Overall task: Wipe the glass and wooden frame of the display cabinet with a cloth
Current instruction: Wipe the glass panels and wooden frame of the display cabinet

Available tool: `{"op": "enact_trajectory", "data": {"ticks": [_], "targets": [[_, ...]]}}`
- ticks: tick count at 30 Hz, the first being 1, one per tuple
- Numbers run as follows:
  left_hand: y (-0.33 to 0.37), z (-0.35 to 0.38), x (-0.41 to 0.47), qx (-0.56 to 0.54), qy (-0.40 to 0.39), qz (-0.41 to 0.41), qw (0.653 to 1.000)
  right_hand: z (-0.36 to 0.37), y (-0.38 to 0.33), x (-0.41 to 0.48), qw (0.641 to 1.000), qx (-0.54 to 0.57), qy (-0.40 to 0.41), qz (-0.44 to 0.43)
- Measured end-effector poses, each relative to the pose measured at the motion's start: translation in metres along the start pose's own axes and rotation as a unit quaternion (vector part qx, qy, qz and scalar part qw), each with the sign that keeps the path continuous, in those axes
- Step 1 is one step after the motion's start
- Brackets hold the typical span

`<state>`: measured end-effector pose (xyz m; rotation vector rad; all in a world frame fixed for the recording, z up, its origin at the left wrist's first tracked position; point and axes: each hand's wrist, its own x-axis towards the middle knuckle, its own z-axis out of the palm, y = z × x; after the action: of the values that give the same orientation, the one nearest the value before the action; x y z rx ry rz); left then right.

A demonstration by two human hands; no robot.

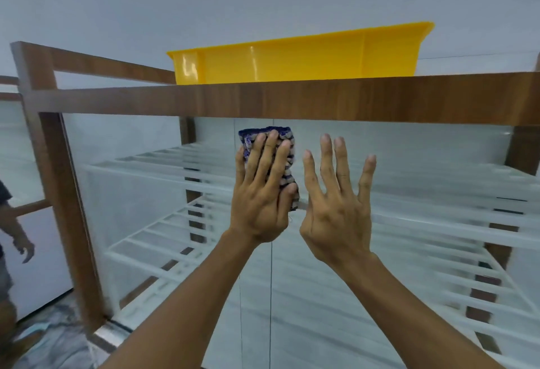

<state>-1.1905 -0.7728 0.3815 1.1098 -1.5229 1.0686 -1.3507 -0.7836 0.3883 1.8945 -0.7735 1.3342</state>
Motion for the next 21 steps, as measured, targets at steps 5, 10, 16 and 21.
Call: {"op": "enact_trajectory", "data": {"ticks": [5, 10, 16, 21], "targets": [[0.014, 0.006, -0.041, -0.027, 0.023, -0.137, 0.990, 0.003, 0.004, -0.025, 1.000, -0.005, -0.004, -0.014], [0.055, 0.014, -0.002, 0.002, -0.015, 0.000, 1.000, -0.012, 0.031, -0.046, 1.000, -0.017, 0.010, 0.008], [0.095, 0.023, -0.019, 0.003, -0.048, 0.083, 0.995, -0.055, 0.101, -0.064, 0.997, -0.061, 0.021, 0.052], [0.159, 0.038, 0.032, -0.012, -0.018, 0.021, 1.000, -0.084, 0.152, -0.080, 0.995, -0.082, 0.019, 0.057]]}}
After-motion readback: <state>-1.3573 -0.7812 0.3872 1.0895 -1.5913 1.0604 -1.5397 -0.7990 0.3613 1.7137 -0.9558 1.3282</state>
